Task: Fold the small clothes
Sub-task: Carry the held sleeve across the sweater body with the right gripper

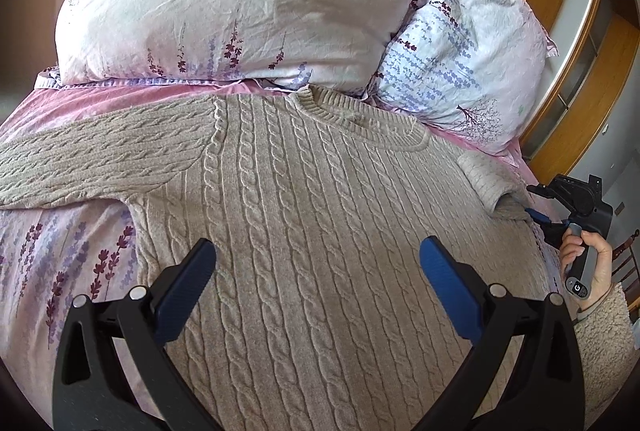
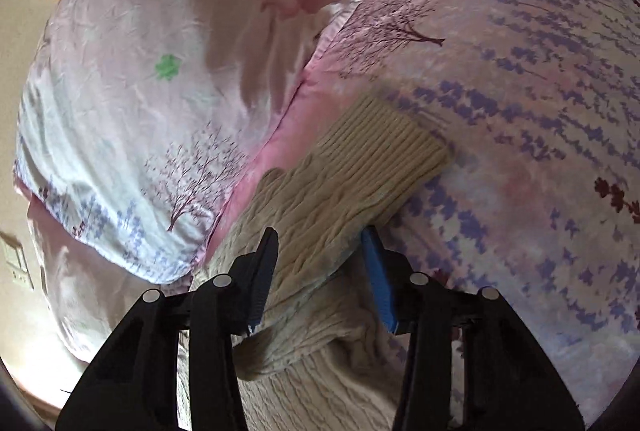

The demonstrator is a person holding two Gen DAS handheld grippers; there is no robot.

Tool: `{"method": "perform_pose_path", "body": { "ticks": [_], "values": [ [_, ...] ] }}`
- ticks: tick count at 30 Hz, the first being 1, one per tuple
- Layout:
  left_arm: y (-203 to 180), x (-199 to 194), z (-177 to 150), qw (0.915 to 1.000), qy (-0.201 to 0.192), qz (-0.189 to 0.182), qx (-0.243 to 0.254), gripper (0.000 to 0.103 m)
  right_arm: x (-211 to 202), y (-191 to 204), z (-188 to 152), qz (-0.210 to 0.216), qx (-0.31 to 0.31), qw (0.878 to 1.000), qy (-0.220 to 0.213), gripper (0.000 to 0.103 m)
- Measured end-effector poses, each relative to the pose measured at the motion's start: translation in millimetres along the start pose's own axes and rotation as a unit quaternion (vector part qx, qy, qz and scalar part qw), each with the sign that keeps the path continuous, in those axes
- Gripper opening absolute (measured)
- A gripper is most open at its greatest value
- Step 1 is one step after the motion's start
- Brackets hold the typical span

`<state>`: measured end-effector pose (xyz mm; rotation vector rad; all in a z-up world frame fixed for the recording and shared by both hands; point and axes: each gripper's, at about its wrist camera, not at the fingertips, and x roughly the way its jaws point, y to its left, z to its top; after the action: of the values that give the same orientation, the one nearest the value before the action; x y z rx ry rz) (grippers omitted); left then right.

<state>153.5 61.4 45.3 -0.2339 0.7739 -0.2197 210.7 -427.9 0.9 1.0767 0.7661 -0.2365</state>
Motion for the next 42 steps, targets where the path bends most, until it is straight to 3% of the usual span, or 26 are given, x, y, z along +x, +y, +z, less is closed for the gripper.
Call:
{"method": "perform_pose_path", "body": {
  "ticks": [6,9,14,17,18,20,23,27,31,35,40,42],
  "values": [
    [13,-2,3,0.9998,0.008,-0.002,-0.016,0.101,7,-4,9,-0.033,0.010,0.999,0.007,0.025],
    [22,-1,3,0.9992,0.016,-0.015,-0.035,0.101,3,-7,0,-0.045,0.031,0.998,0.027,0.026],
    [27,-1,3,0.9989,0.014,-0.014,-0.042,0.101,-4,-9,-8,-0.031,0.053,0.998,0.033,0.032],
    [26,-3,2,0.9991,0.011,-0.015,-0.039,0.101,0,-8,0,-0.024,0.064,0.997,0.019,0.031],
    [26,-4,2,0.9992,0.009,-0.014,-0.037,0.101,2,-7,3,-0.028,0.061,0.998,0.013,0.025],
    [27,-6,2,0.9993,0.006,-0.011,-0.035,0.101,4,-1,9,-0.050,0.039,0.998,-0.002,0.015],
    [32,-8,2,0.9992,0.002,-0.008,-0.038,0.101,6,14,10,-0.062,-0.011,0.998,-0.022,0.011],
    [41,-11,4,0.9985,-0.008,-0.015,-0.052,0.101,-10,61,-4,-0.016,-0.107,0.992,-0.062,0.010],
    [46,-12,8,0.9974,-0.022,-0.024,-0.064,0.101,-16,118,-46,0.065,-0.205,0.976,-0.035,0.010],
    [46,-13,9,0.9959,-0.043,-0.042,-0.068,0.101,6,162,-113,0.123,-0.287,0.949,0.052,0.010],
    [47,-3,13,0.9925,-0.023,-0.078,-0.090,0.101,67,181,-200,0.099,-0.365,0.909,0.175,0.011],
    [49,3,17,0.9896,-0.007,-0.095,-0.108,0.101,81,185,-222,0.088,-0.387,0.893,0.214,0.019]
  ]
}}
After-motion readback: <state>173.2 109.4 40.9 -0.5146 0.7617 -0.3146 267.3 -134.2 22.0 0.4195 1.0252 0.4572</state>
